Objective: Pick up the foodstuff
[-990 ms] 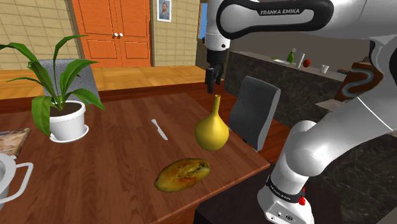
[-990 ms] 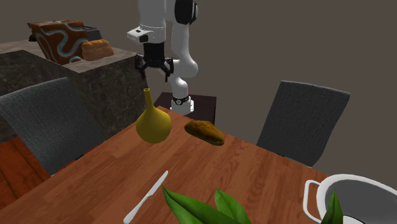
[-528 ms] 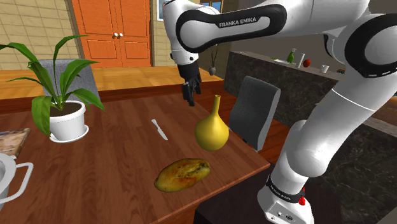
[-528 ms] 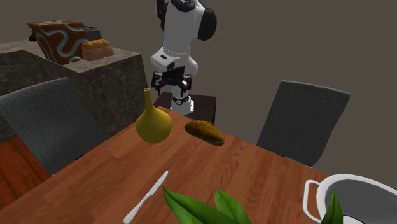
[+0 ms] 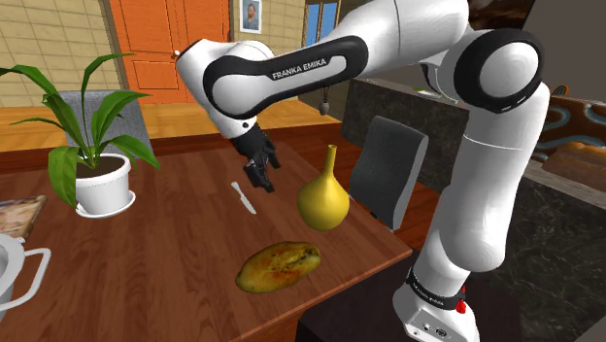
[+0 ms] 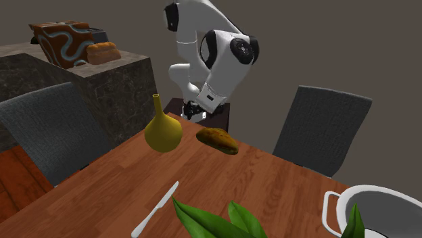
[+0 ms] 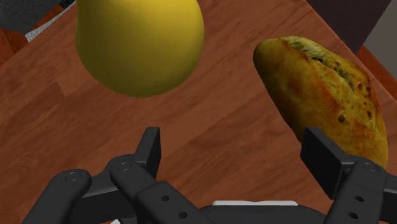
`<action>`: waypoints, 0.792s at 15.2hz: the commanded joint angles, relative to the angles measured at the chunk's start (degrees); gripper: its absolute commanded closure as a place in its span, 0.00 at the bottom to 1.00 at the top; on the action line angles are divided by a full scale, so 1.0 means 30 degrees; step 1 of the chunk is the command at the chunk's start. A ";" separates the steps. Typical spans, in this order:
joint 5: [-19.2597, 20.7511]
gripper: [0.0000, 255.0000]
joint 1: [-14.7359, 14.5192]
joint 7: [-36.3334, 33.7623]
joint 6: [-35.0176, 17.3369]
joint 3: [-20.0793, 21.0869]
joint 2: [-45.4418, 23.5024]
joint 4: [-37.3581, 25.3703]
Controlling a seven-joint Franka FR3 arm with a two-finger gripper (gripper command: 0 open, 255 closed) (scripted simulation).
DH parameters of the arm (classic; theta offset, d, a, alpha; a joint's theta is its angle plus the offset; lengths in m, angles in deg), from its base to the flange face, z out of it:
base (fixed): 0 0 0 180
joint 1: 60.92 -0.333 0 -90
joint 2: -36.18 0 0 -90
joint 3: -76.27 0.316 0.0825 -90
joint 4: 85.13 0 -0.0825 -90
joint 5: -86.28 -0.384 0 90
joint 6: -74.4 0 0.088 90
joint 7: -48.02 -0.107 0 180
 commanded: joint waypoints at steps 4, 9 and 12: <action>0.1262 0.00 -0.1708 -0.0667 0.2080 0.0866 -0.4652 -0.3204; 0.2283 0.00 -0.3644 -0.0747 0.4136 0.1209 -0.8838 -0.6122; 0.2789 0.00 -0.4873 -0.0574 0.5355 0.1286 -1.1264 -0.7877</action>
